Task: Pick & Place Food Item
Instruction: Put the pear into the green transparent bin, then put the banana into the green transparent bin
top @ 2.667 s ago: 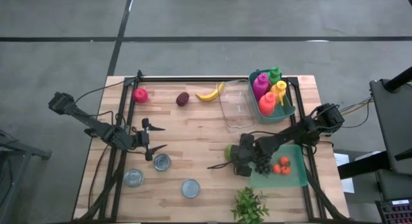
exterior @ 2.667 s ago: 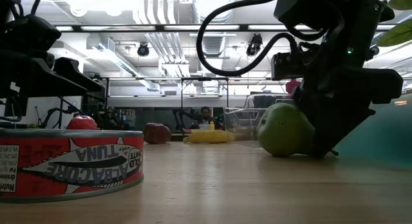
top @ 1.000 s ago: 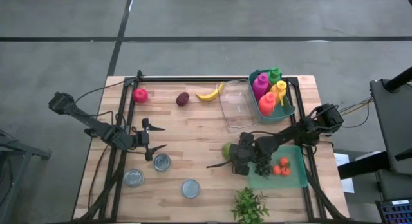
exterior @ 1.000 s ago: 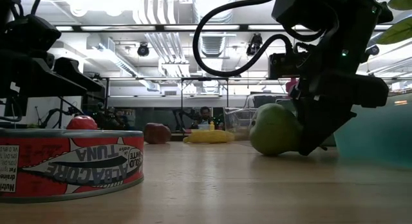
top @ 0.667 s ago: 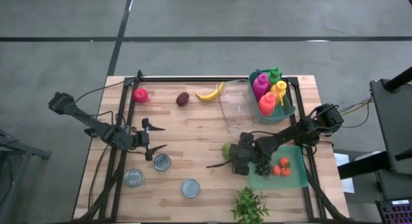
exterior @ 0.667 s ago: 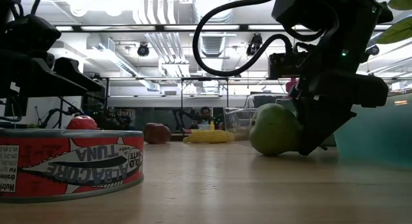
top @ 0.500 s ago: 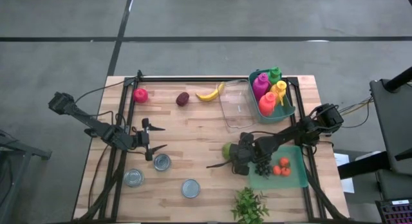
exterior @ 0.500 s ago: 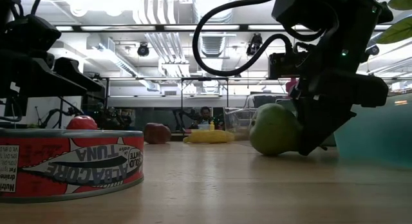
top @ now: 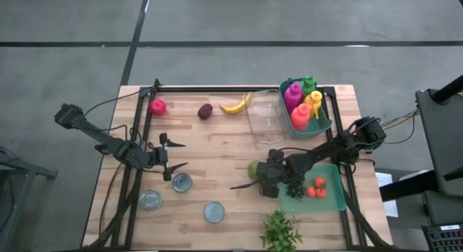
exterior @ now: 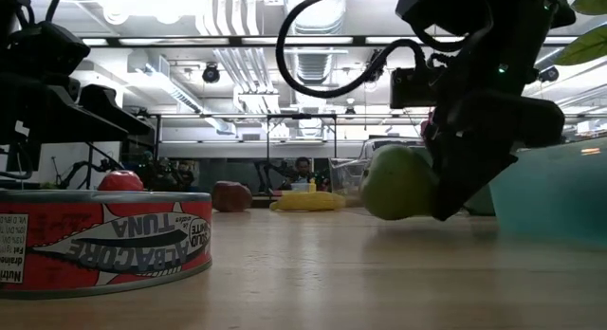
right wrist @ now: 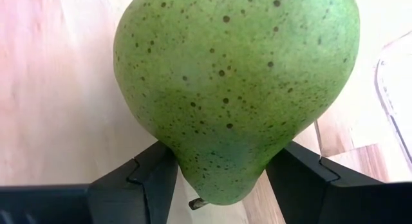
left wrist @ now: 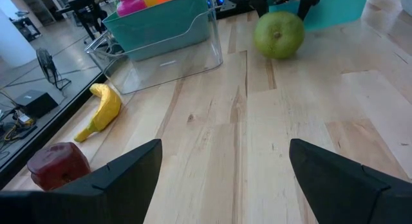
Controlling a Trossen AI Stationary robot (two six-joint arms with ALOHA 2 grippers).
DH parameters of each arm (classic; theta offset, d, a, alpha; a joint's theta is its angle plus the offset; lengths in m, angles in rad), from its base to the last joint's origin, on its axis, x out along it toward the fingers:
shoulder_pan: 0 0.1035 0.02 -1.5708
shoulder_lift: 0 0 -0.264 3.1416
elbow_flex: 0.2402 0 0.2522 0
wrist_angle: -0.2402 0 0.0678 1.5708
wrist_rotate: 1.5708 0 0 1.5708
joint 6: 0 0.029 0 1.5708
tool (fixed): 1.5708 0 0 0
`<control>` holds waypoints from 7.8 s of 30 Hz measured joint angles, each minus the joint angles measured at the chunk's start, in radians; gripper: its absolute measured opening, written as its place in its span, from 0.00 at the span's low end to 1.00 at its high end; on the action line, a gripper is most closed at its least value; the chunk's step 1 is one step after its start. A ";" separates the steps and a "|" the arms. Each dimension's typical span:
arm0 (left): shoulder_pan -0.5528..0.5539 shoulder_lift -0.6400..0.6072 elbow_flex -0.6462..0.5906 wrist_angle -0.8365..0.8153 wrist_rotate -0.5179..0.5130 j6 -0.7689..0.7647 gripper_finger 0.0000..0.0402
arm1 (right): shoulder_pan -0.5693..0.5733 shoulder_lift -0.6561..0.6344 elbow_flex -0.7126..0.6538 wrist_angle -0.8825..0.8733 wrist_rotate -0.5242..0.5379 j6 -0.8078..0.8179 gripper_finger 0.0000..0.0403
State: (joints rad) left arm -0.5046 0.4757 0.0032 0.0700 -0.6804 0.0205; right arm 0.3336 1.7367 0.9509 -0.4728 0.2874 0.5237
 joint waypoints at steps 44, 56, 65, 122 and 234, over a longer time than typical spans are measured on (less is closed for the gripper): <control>0.000 0.000 0.000 0.000 0.000 0.000 0.85 | 0.377 -0.212 0.378 -0.833 -0.011 0.854 0.51; 0.000 0.000 0.000 0.000 0.000 0.000 0.85 | 0.518 -0.212 0.253 -0.859 -0.105 1.204 0.52; 0.000 0.000 0.000 0.000 0.000 0.000 0.85 | 0.555 -0.218 0.128 -0.720 -0.140 1.290 0.52; 0.000 0.000 0.000 0.000 0.000 0.000 0.86 | 0.499 -0.219 0.264 -0.784 0.446 1.083 0.90; 0.000 0.000 0.000 0.000 0.000 0.000 0.85 | -0.688 0.410 0.970 -0.331 -0.162 -0.790 0.90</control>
State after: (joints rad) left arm -0.5048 0.4755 0.0032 0.0700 -0.6804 0.0208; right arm -0.3540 2.1468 1.9212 -0.8038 0.1253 -0.2667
